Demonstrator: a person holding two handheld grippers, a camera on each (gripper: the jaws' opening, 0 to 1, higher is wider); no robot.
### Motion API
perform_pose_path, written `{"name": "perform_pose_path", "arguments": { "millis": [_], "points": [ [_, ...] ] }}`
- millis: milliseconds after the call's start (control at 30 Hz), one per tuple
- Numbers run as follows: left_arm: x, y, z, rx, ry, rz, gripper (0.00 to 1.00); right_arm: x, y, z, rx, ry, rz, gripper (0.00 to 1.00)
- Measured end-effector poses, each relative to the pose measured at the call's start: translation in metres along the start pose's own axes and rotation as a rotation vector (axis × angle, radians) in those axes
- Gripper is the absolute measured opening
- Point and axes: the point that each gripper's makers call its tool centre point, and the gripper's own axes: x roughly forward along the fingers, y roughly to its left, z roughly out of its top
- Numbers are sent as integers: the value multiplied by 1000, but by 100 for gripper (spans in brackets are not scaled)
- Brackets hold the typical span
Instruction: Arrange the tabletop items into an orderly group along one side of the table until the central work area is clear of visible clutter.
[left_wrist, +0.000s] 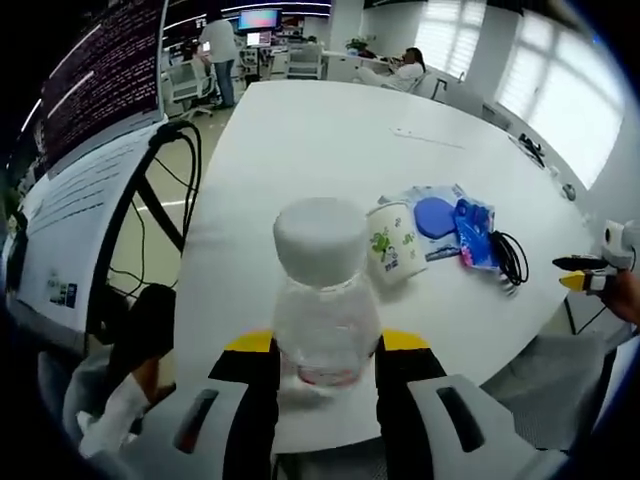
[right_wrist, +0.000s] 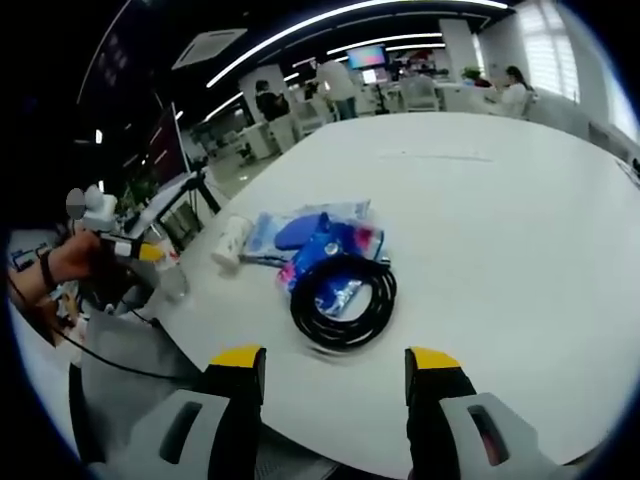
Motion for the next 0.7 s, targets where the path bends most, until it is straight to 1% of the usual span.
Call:
{"name": "perform_pose_path", "arguments": {
  "millis": [100,167,200,300,367,433,600,700],
  "points": [
    [0,1,-2,-2,-1,6,36,0,2,-2,-3,5,4,57],
    [2,1,-3,24,-1,7,36,0,2,-2,-4,6,4,57],
    [1,-2,-6,38,-4,11,36,0,2,-2,-3,6,3,57],
    [0,-3,-10,52,-13,18,36,0,3,-3,4,10,2,57],
    [-2,-8,-13,59,-20,28,36,1,3,-4,5,10,2,57],
    [1,-4,-13,70,-23,38,36,1,2,-6,7,13,1,57],
    [-4,-6,-29,81,-34,53,36,2,2,-9,8,19,-1,57],
    [-4,-6,-34,88,-37,61,36,1,3,-10,10,22,-1,57]
  ]
}}
